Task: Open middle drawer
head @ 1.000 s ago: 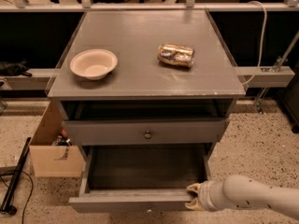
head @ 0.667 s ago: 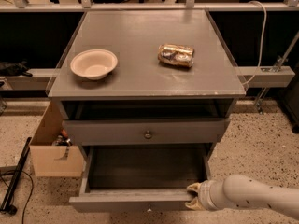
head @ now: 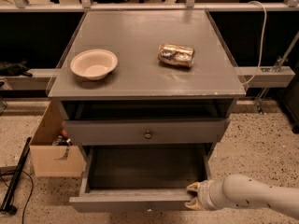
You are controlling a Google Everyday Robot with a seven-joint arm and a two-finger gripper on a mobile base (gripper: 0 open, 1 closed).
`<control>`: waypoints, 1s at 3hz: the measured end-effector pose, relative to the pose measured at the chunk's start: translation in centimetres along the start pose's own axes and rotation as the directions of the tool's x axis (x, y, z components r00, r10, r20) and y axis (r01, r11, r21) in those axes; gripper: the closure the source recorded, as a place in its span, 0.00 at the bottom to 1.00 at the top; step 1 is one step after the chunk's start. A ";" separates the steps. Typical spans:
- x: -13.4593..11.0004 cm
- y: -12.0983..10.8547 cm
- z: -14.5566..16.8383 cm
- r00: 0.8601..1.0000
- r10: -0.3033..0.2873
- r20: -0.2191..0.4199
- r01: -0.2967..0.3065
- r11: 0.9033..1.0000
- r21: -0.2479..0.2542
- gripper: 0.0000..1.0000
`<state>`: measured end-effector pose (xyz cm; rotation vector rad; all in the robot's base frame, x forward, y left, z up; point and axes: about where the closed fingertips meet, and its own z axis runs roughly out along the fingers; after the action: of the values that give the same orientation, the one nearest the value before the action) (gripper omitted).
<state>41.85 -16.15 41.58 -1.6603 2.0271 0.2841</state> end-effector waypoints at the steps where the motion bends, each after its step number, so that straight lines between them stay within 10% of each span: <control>1: 0.0 0.0 0.0 1.000 0.000 0.000 0.000 1.000 0.000 0.04; 2: 0.0 0.0 0.0 1.000 0.000 0.000 0.000 1.000 0.000 1.00; 3: 0.6 2.8 -0.4 1.000 0.000 0.004 0.000 1.000 -0.024 1.00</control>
Offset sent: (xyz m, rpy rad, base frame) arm 0.0000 0.0000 0.0000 0.0000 0.0000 0.0000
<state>39.00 -16.22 41.24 -1.6730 2.0278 0.3128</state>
